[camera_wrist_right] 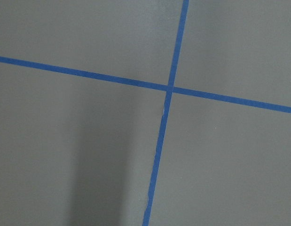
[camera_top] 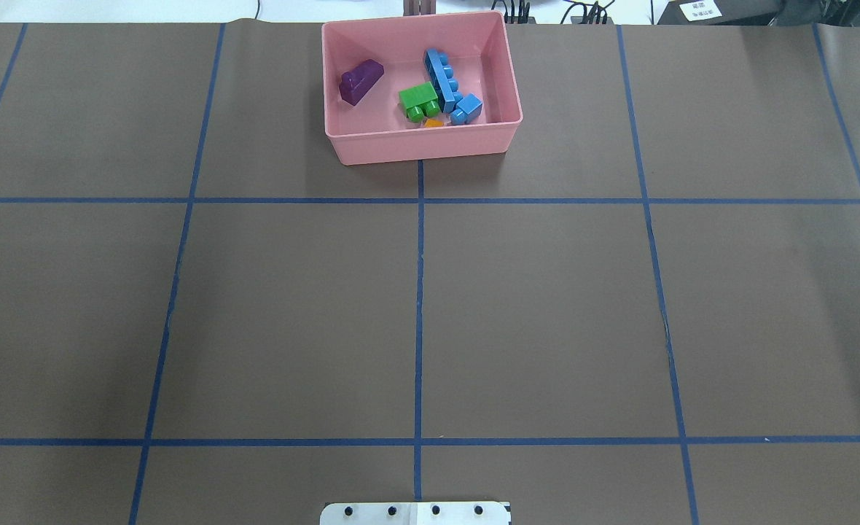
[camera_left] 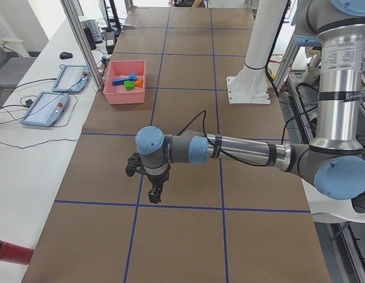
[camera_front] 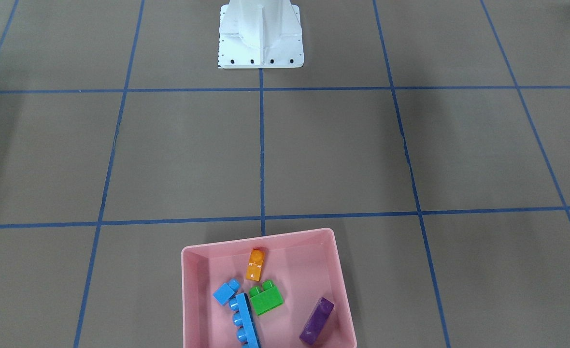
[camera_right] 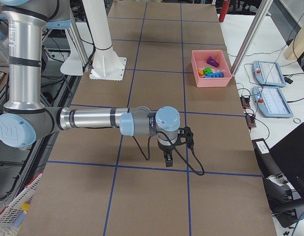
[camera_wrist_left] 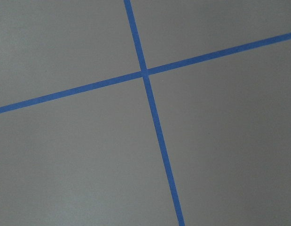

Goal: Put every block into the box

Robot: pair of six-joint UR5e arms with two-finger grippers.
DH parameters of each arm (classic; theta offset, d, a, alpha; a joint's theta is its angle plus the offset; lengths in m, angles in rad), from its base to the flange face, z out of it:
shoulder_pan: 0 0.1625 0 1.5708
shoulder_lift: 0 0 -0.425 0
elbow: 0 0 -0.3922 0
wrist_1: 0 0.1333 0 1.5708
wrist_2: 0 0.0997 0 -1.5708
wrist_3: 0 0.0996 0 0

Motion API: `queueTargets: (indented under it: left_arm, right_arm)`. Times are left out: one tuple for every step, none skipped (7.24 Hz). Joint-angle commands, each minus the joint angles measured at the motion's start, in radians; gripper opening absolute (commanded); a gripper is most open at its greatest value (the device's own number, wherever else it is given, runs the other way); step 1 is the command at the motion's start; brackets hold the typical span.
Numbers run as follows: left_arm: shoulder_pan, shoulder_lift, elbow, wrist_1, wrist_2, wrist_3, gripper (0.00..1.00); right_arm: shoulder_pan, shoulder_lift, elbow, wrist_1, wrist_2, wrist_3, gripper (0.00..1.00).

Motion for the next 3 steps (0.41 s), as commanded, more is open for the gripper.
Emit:
queueTargets:
  left_arm:
    - [0.0, 0.0, 0.0, 0.0, 0.0, -0.001, 1.0]
    - [0.0, 0.0, -0.001, 0.0, 0.0, 0.001, 1.0]
    - [0.0, -0.002, -0.001, 0.0, 0.0, 0.001, 1.0]
  right_arm:
    - [0.0, 0.0, 0.0, 0.0, 0.001, 0.0, 1.0]
    - [0.0, -0.002, 0.0, 0.0, 0.004, 0.0, 1.0]
    - [0.0, -0.002, 0.0, 0.0, 0.002, 0.0, 1.0]
